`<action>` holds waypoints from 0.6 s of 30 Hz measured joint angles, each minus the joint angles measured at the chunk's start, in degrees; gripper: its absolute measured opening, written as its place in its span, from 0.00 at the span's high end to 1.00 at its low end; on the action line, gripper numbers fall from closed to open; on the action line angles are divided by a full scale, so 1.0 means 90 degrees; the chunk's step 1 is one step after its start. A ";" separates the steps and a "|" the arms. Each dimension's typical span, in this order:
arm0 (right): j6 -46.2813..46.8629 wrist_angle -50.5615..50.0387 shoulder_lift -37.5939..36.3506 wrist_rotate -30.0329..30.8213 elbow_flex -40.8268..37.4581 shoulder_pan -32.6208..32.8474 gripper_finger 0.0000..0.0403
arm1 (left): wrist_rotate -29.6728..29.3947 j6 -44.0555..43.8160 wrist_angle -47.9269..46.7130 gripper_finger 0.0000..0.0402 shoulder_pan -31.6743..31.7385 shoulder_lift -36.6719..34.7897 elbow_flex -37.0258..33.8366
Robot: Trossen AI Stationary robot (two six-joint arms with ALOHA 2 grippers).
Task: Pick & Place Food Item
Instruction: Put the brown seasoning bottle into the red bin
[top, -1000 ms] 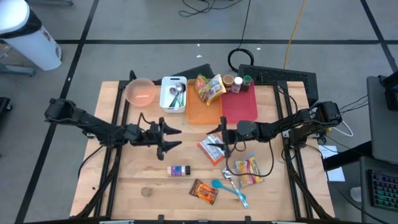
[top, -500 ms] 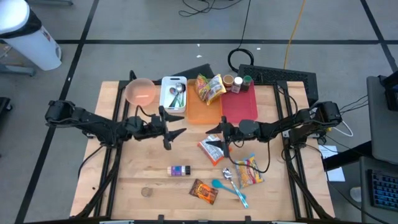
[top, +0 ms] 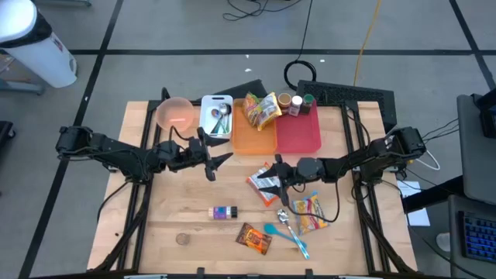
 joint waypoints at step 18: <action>-0.1789 0.0996 0.0000 -0.0011 0.0000 -0.0128 0.47 | 0.1573 -0.0616 -0.0987 0.39 -0.0693 -0.0654 0.0000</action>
